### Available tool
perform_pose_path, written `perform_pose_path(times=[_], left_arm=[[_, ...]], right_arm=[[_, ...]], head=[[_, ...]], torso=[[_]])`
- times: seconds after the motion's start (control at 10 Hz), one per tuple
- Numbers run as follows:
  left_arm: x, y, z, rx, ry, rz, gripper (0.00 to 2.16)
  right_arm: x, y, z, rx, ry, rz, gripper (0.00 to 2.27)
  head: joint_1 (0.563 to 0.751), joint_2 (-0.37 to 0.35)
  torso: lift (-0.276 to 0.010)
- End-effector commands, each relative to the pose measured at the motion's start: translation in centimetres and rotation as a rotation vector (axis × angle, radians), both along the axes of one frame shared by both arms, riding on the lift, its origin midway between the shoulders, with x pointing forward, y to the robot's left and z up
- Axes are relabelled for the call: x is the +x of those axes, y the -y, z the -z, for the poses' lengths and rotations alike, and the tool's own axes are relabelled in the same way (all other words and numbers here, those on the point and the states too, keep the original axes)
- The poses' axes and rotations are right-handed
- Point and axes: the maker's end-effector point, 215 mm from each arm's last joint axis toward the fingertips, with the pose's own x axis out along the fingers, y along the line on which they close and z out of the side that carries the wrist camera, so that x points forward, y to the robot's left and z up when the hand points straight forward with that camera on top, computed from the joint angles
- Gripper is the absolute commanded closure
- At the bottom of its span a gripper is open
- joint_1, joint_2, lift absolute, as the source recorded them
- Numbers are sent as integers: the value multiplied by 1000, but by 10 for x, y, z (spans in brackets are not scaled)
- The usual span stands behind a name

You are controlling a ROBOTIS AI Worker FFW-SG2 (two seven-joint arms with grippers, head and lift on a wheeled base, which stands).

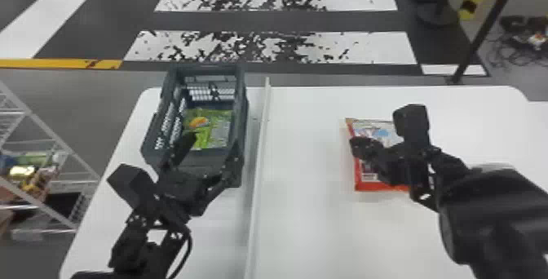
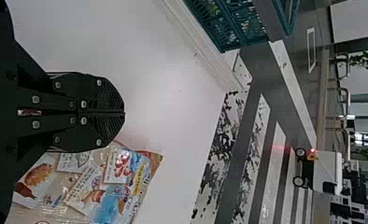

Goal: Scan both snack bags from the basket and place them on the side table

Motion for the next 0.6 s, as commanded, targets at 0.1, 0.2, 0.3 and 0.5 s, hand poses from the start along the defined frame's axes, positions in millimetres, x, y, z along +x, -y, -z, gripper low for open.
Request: perform_pose_path(times=[0.1,0.2,0.3,0.5], left_arm=[[-1,-1,0,1,0,-1,100],[-1,0,0,1,-1,1,100],[0,0,0,1,-1,0,100],[-1,0,1,1,-2,2,100]], right_arm=[[20,18,8,-39,38,37,2250],[18,25,19,-52,17,45,2253],[14,30,31,-62,-5,48,2250],[13,42,43,-80,-16,58,2250]], head=[[695,63],[695,57],[695,48],[695,34]], torso=[[-75],[-75],[-75],[-75]])
